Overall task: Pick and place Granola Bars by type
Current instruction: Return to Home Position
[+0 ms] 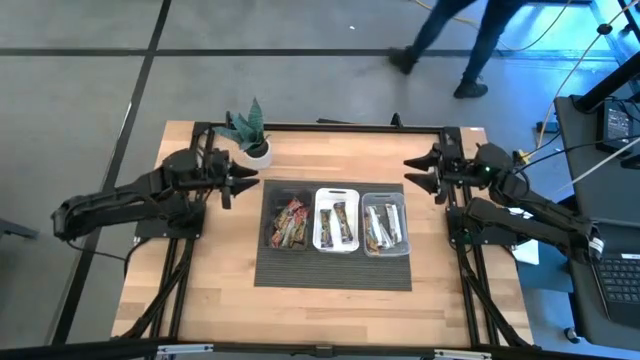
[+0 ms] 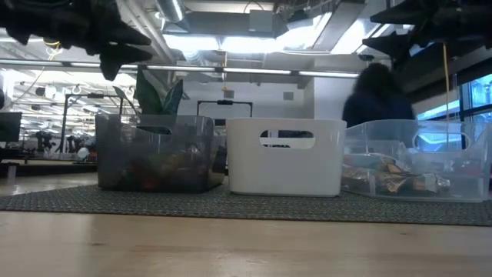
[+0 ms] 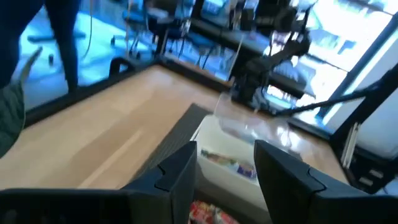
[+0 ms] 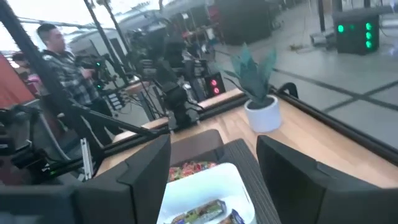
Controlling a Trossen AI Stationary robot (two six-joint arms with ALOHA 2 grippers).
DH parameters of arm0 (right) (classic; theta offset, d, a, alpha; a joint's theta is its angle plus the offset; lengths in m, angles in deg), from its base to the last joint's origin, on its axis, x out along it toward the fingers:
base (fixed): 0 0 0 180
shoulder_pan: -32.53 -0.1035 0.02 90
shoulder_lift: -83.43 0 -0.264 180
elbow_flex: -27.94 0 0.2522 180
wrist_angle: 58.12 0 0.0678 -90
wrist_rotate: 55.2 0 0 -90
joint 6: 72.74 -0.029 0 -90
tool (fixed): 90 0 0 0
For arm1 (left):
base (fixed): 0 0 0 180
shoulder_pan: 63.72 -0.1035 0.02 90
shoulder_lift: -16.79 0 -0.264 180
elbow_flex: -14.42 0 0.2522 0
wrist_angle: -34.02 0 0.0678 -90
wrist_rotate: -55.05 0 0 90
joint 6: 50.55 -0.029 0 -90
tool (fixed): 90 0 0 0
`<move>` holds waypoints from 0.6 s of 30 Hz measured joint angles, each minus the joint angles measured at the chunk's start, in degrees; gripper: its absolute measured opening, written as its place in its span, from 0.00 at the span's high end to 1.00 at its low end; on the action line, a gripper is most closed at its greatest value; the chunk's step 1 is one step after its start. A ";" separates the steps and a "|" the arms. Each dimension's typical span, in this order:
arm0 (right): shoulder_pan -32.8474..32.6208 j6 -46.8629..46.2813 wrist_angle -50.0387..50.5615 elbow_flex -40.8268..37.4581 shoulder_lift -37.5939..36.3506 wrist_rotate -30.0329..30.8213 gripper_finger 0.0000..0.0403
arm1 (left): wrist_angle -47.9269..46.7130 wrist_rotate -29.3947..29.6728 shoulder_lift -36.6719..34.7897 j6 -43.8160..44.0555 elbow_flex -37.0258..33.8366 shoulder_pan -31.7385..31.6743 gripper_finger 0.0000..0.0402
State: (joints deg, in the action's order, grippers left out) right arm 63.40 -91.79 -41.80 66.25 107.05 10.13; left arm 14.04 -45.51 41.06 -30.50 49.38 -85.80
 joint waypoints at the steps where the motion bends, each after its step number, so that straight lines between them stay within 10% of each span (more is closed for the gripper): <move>1: -0.62 -0.05 -1.09 -0.80 -0.56 0.45 0.40 | 1.48 0.03 -1.39 0.31 -1.26 -0.20 0.62; 18: -8.48 -1.75 -27.03 -17.66 -3.70 4.63 0.40 | 6.45 0.36 -21.32 5.80 -16.34 -3.61 0.62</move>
State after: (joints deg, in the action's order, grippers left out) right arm 54.92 -93.54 -68.83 48.59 103.35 14.76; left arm 20.49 -45.15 19.74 -24.71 33.04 -89.41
